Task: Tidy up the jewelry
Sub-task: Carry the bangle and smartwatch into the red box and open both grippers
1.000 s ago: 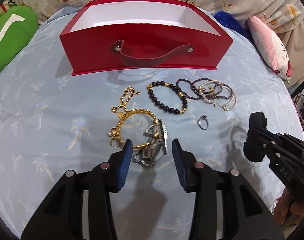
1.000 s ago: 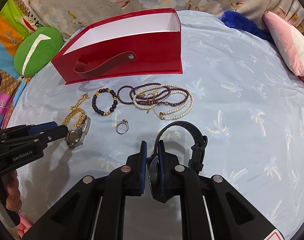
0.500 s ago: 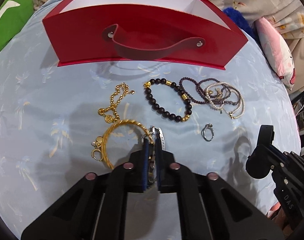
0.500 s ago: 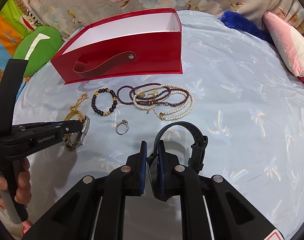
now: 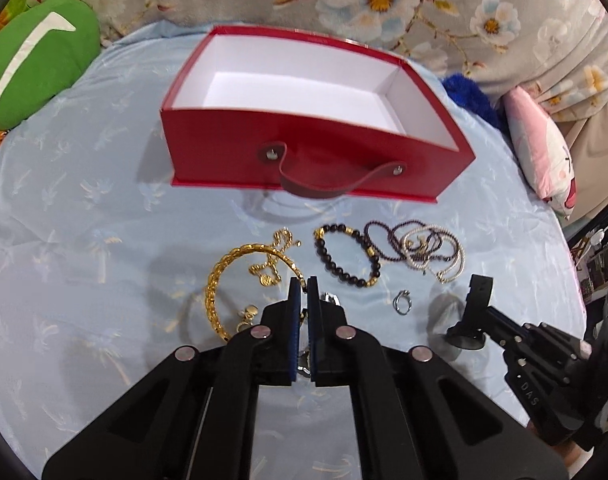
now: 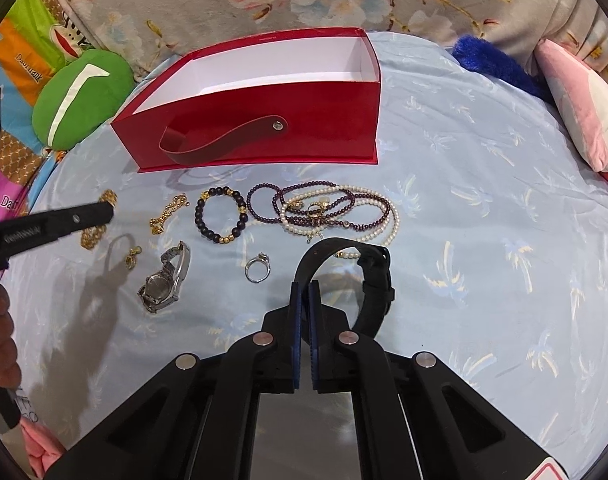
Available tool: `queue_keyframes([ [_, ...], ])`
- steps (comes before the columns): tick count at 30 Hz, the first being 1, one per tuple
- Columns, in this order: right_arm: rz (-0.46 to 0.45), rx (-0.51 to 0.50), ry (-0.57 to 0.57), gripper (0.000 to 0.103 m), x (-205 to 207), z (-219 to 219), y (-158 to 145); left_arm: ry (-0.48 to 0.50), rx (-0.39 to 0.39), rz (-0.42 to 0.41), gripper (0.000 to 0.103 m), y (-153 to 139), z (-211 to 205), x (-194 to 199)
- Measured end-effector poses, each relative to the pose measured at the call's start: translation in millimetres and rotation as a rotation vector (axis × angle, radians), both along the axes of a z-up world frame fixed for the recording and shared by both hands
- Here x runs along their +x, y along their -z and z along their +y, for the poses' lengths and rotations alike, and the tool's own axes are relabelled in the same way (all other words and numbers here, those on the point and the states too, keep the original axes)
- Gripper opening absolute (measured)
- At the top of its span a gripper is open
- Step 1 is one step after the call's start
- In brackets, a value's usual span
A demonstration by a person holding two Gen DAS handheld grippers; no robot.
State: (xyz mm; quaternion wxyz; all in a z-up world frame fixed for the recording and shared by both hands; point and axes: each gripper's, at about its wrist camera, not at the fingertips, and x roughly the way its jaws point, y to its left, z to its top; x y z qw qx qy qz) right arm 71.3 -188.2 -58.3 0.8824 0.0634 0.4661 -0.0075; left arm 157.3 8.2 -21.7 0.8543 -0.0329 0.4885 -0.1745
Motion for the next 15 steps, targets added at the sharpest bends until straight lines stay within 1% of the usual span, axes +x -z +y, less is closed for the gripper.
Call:
queue_keyframes([
  [5, -0.043, 0.009, -0.013, 0.003, 0, 3, -17, -0.003, -0.014, -0.051, 0.002, -23, 3, -2],
  [9, -0.087, 0.022, -0.023, 0.002, 5, 5, -37, -0.008, -0.027, -0.087, 0.002, -41, 6, 1],
  [15, -0.177, 0.031, -0.047, 0.002, 26, 6, -78, -0.02, -0.018, -0.152, 0.002, -67, 6, 20],
])
